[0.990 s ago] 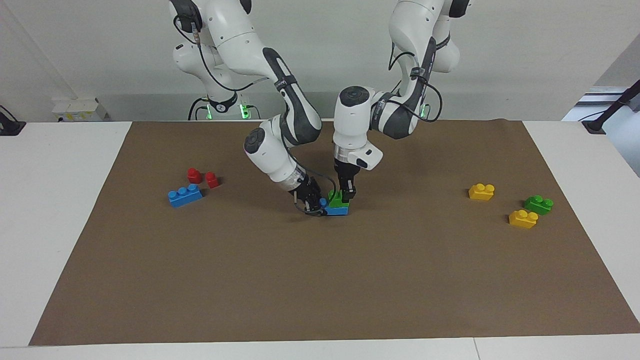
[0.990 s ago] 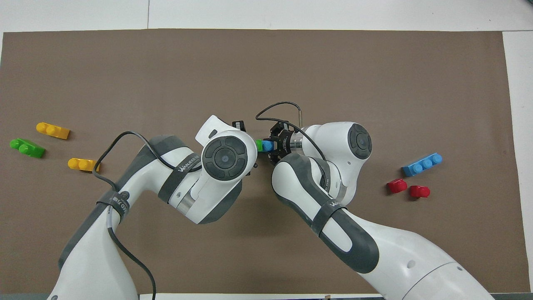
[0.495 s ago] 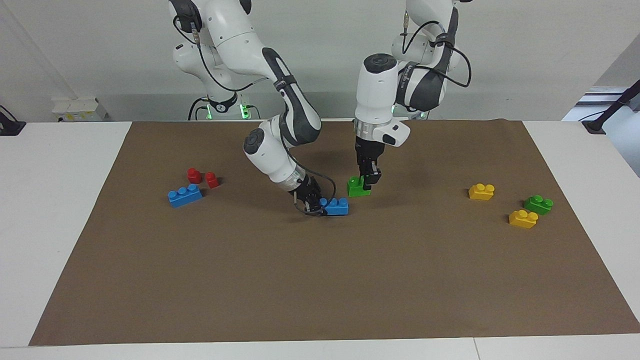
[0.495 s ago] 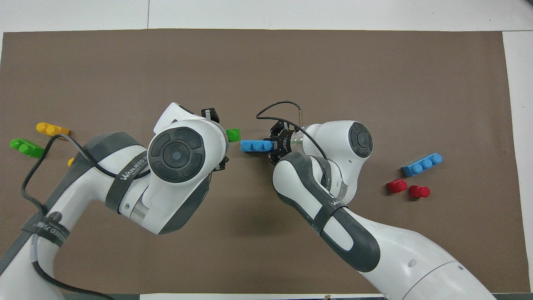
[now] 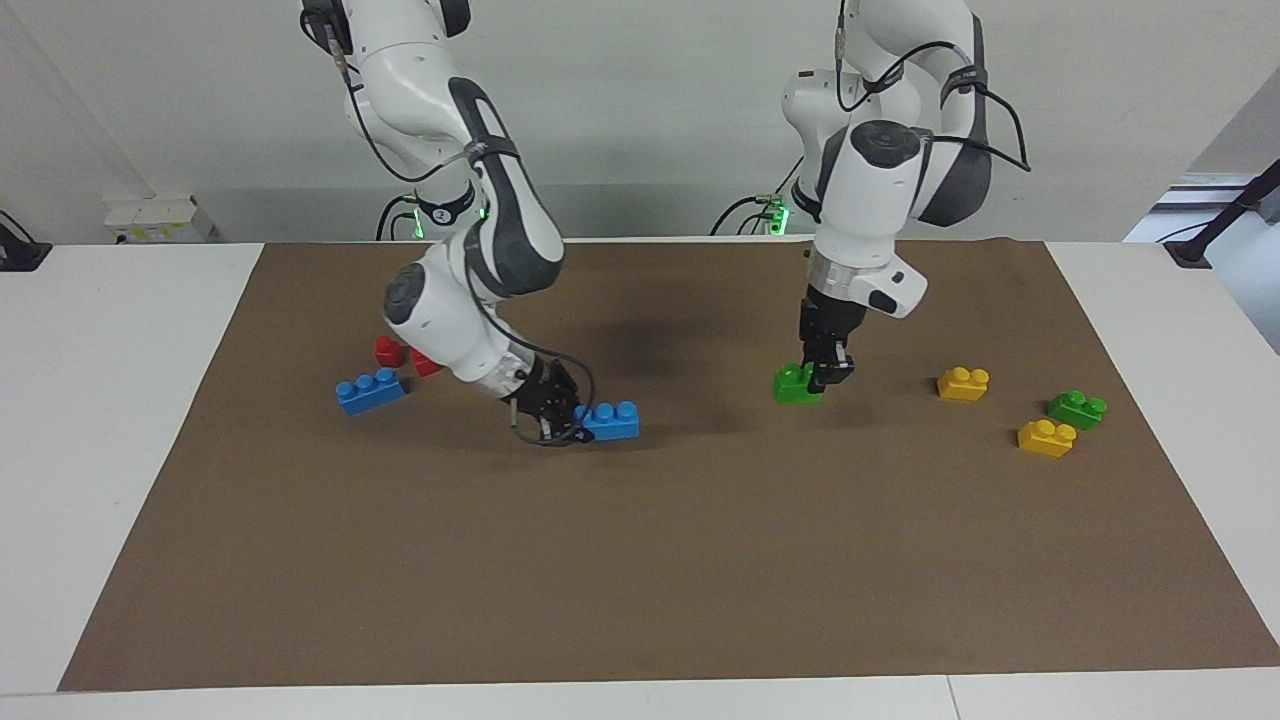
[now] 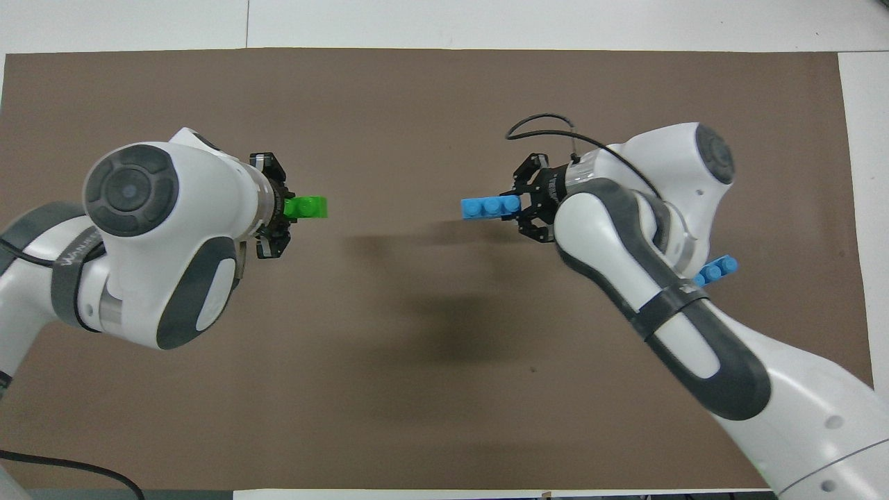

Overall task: Remove green block with left arm and hold with right
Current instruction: 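Set the green brick near the yellow bricks while the right gripper sets blue down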

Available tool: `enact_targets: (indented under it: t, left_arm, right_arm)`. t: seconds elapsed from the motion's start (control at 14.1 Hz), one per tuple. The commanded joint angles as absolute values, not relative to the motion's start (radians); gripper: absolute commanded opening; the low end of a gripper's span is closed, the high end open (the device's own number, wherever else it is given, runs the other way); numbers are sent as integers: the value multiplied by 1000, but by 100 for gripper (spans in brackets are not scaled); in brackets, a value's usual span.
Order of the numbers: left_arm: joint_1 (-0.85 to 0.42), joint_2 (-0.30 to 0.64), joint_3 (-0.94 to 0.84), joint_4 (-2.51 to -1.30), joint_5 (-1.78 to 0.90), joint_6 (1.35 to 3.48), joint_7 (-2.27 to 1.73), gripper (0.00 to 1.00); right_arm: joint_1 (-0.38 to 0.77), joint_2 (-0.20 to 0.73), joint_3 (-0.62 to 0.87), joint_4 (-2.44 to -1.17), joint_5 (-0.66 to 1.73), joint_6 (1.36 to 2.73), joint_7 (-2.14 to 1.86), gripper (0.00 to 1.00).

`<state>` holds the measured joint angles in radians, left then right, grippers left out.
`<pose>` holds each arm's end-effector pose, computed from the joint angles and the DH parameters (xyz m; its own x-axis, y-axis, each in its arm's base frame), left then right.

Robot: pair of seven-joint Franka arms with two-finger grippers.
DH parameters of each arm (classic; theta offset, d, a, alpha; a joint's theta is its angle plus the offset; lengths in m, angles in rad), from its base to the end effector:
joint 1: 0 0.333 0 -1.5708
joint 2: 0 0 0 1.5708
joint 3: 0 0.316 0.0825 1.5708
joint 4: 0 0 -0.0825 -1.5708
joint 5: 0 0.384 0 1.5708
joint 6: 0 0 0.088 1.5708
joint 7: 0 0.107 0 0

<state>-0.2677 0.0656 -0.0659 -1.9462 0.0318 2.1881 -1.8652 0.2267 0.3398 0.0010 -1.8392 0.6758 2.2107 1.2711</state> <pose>0.5589 -0.1918 0.4638 0.0572 0.9980 -0.0275 0.9832 -0.0515 0.1749 0.6197 0.1649 0.3536 0.1263 -0.8489 -0.5132 -0.9919 -0.0999 -0.0789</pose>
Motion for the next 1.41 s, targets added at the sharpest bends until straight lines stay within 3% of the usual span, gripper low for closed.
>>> enact_targets:
  t: [0.0,0.42,0.99,1.06,1.13,1.27,1.34]
  left_arm:
    - [-160,51,-75,-1970,-44,2177,-1631,0]
    - [-55,80,-72,-1988,-51,2222,-1370,0]
    - [55,213,-71,-1990,-49,2388,-1097,0]
    - [61,236,-71,-1988,-46,2411,-1082,0]
    - [63,262,-71,-1982,-37,2425,-1075,0]
    - [64,301,-67,-1979,-8,2457,-1069,0]
    - [72,314,-67,-1977,14,2462,-1069,0]
  right_arm:
    - [65,322,12,-1858,649,2090,1074,0]
    - [-136,333,11,-1937,629,2072,862,0]
    - [-169,354,11,-1988,621,2095,793,0]
    - [-169,353,11,-1990,621,2094,795,10]
    - [-169,353,11,-1988,621,2085,798,34]
    - [-173,353,11,-1983,621,2082,802,70]
    - [-176,350,11,-1982,621,2082,804,79]
